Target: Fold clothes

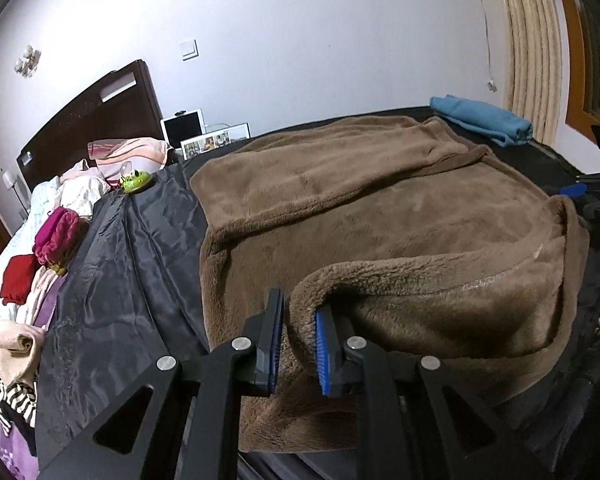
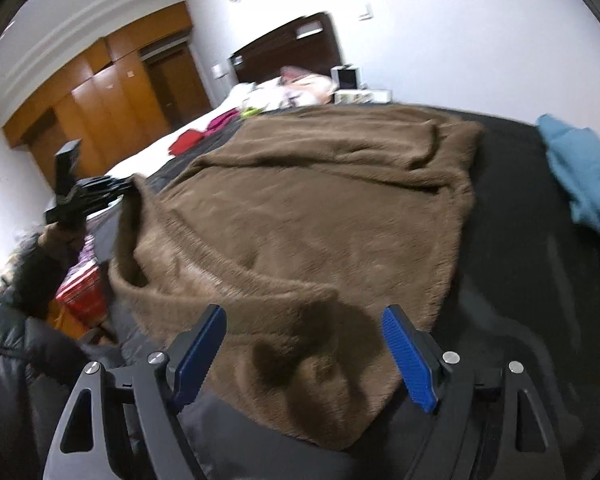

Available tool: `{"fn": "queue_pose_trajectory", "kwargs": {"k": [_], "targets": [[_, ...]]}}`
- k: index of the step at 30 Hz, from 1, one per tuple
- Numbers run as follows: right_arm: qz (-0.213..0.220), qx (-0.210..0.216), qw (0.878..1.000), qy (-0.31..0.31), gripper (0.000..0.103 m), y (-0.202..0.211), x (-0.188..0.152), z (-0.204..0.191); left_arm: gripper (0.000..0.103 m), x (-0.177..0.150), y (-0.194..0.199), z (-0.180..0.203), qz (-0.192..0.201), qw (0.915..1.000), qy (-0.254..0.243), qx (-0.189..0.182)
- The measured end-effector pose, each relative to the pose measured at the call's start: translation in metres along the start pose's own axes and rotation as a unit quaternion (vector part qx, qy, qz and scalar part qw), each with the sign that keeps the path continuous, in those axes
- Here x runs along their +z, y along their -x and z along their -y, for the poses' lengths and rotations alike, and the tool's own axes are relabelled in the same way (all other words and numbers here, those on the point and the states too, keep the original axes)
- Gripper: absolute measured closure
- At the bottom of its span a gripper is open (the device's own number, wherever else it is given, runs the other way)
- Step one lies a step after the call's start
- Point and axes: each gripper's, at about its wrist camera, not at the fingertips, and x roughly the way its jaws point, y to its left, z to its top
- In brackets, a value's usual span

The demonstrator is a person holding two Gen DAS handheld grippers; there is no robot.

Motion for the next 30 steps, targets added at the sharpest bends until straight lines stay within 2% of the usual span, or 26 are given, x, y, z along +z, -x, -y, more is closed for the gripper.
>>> {"fn": "queue_pose_trajectory", "kwargs": {"k": [6,7,8,9,10,11,12,15,16,17,18,19,20,22,24,27,30], "targets": [[-0.046,0.025,0.999,0.003,0.021,-0.03,-0.005,0.003,0.085,0.003,-0.008,-0.003,-0.013,0.9999,0.005,-0.003],[-0.05,0.024,0.998,0.007,0.026,-0.035,-0.005,0.0,0.085,0.003,-0.01,-0.004,-0.016,0.9998,0.007,-0.004],[-0.05,0.02,0.998,0.009,0.046,-0.036,-0.004,-0.002,0.085,0.003,-0.011,-0.005,-0.018,0.9998,0.008,-0.004],[-0.049,0.015,0.999,0.011,0.058,-0.036,-0.003,-0.005,0.085,0.003,-0.013,-0.006,-0.022,0.9997,0.009,-0.003],[-0.049,0.011,0.999,0.013,0.075,-0.037,-0.002,-0.007,0.085,0.004,-0.015,-0.008,-0.026,0.9996,0.01,-0.003],[-0.038,0.01,0.999,0.008,0.086,-0.032,0.001,-0.008,0.085,0.004,-0.017,-0.009,-0.029,0.9995,0.012,-0.003],[-0.026,0.01,1.0,0.002,0.088,-0.027,0.004,-0.008,0.085,0.004,-0.018,-0.011,-0.031,0.9994,0.014,-0.006],[-0.006,-0.009,1.0,-0.008,0.089,-0.019,0.009,-0.005,0.085,0.006,-0.024,-0.014,-0.039,0.9988,0.021,-0.02],[0.001,-0.015,1.0,-0.01,0.09,-0.017,0.011,-0.004,0.082,0.008,-0.027,-0.014,-0.043,0.9986,0.022,-0.021],[0.007,-0.022,1.0,-0.013,0.09,-0.014,0.012,-0.003,0.07,0.009,-0.03,-0.015,-0.046,0.9984,0.023,-0.021],[0.013,-0.029,0.999,-0.016,0.09,-0.012,0.014,-0.002,0.062,0.01,-0.034,-0.015,-0.05,0.9982,0.025,-0.021],[0.02,-0.036,0.999,-0.019,0.089,-0.01,0.015,-0.001,0.047,0.012,-0.036,-0.016,-0.052,0.9982,0.026,-0.018],[0.026,-0.042,0.999,-0.022,0.089,-0.007,0.017,0.0,0.037,0.012,-0.038,-0.017,-0.051,0.9981,0.028,-0.018],[0.039,-0.056,0.997,-0.027,0.089,-0.003,0.02,0.002,0.029,0.013,-0.039,-0.021,-0.05,0.9977,0.036,-0.029],[0.052,-0.069,0.996,-0.033,0.089,0.002,0.023,0.004,0.024,0.012,-0.037,-0.027,-0.047,0.9962,0.05,-0.054],[0.044,-0.076,0.995,-0.037,0.09,-0.003,0.024,0.01,0.023,0.007,-0.026,-0.031,-0.037,0.9935,0.05,-0.095],[0.038,-0.074,0.996,-0.043,0.089,-0.009,0.026,0.016,0.022,0.001,-0.018,-0.025,-0.031,0.9925,0.02,-0.116]]}}
